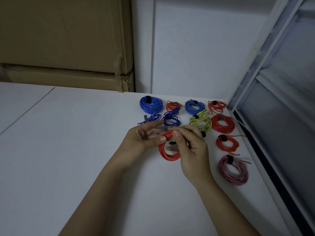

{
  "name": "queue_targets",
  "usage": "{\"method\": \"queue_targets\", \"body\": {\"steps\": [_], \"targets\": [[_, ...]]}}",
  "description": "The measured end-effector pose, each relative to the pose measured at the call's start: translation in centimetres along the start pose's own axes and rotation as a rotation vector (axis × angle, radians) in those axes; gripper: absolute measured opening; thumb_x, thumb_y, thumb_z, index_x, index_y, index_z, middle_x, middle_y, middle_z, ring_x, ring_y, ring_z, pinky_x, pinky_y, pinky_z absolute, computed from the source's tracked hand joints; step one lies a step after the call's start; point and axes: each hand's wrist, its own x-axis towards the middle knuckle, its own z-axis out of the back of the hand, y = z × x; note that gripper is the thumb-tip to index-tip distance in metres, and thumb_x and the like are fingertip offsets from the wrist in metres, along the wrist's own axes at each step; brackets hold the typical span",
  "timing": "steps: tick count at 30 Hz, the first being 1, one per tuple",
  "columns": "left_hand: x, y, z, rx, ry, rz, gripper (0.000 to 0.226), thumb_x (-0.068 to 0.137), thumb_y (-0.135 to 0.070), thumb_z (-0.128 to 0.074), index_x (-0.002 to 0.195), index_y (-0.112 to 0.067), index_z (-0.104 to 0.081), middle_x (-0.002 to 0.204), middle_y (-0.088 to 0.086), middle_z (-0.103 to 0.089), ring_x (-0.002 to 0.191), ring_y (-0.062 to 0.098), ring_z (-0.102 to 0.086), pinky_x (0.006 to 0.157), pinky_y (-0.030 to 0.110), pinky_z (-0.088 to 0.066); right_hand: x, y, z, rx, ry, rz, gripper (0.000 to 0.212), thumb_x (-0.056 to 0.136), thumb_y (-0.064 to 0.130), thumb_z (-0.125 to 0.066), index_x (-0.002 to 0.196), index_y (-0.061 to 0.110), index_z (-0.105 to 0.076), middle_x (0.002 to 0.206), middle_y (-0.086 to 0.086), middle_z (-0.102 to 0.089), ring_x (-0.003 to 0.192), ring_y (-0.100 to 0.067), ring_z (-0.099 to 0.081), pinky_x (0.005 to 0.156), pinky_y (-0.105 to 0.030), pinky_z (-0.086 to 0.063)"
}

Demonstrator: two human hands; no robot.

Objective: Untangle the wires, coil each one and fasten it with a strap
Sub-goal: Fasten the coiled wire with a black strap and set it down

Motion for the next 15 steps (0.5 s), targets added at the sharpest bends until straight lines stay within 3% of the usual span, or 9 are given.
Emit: {"method": "queue_targets", "body": {"steps": [5,10,15], "targets": [[-0.02,0.22,-0.18,0.01,-0.001,-0.01,0.04,0.072,-0.01,-0.069,0.112,-0.012,-0.065,0.092,0.001,-0.075,0.091,0.014,-0.071,0.08,0.018,-0.052,0.25,-0.37,0.28,0.152,-0.005,-0.153,0.016,0.091,0.007,-0.055,0.099,0.009,-0.069,0.103,-0.017,-0.063,0.084,-0.015,-0.07,0.071,-0.023,-0.056],[0.04,0.27,-0.09,0.097,-0.005,-0.028,0.027,0.082,0.001,-0.065,0.102,-0.016,-0.069,0.088,0.002,-0.075,0.085,0.012,-0.071,0.076,0.016,-0.052,0.36,-0.38,0.48,0.242,0.035,-0.272,0.017,0.092,-0.001,-0.053,0.095,0.006,-0.068,0.079,0.002,-0.073,0.072,-0.006,-0.068,0.068,-0.019,-0.054],[0.02,0.37,0.06,0.197,-0.02,-0.04,0.027,0.088,0.002,-0.061,0.104,-0.019,-0.068,0.097,0.005,-0.074,0.09,0.016,-0.071,0.077,0.018,-0.053,0.4,-0.28,0.53,0.23,0.058,-0.235,0.021,0.093,-0.001,-0.052,0.1,0.009,-0.07,0.106,-0.016,-0.067,0.091,-0.012,-0.069,0.072,-0.019,-0.054]]}}
